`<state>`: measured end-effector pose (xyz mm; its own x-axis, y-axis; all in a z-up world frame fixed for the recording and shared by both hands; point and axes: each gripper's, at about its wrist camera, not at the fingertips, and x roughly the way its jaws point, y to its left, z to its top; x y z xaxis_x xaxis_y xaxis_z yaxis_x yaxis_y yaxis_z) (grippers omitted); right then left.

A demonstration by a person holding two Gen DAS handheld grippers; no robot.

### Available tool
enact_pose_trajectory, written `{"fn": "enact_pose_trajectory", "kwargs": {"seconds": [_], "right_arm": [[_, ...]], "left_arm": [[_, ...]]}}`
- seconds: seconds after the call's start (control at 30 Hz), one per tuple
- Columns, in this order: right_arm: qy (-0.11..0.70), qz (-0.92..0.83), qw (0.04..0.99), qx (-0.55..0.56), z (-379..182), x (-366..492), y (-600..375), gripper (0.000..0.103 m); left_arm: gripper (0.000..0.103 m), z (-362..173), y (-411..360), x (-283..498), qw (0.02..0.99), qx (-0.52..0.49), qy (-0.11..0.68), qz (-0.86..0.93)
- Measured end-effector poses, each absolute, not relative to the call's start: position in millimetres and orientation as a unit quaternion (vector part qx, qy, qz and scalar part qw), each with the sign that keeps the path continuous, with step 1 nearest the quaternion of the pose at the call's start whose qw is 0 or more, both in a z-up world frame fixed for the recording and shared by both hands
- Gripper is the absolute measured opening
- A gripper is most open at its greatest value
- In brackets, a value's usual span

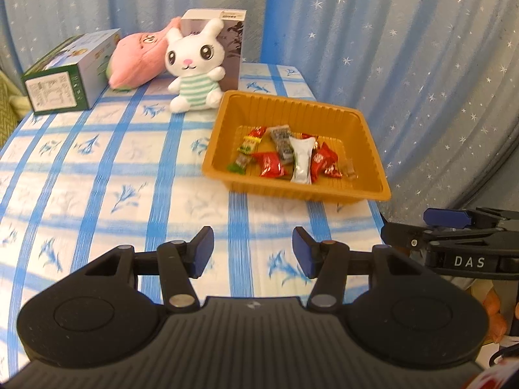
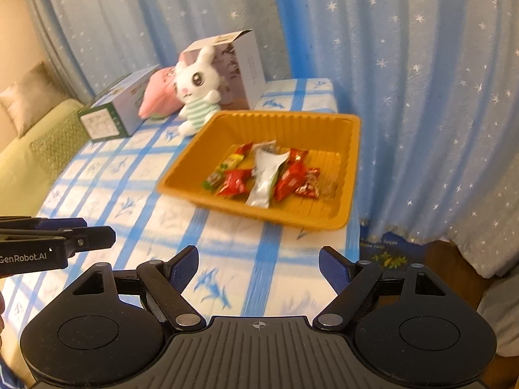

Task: Organize snacks

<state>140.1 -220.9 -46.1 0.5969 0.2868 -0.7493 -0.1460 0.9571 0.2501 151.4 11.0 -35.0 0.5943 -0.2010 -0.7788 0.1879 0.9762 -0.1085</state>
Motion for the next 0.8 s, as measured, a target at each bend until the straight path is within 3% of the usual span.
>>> {"fn": "enact_pose_trajectory", "kwargs": {"seconds": [0.8], "right_arm": [[0.456,0.150,0.875,0.059,-37,87,-199,0.081]], "left_arm": [[0.051,-33,13,85,0.880,-0.022,0.460,-0.114]]}}
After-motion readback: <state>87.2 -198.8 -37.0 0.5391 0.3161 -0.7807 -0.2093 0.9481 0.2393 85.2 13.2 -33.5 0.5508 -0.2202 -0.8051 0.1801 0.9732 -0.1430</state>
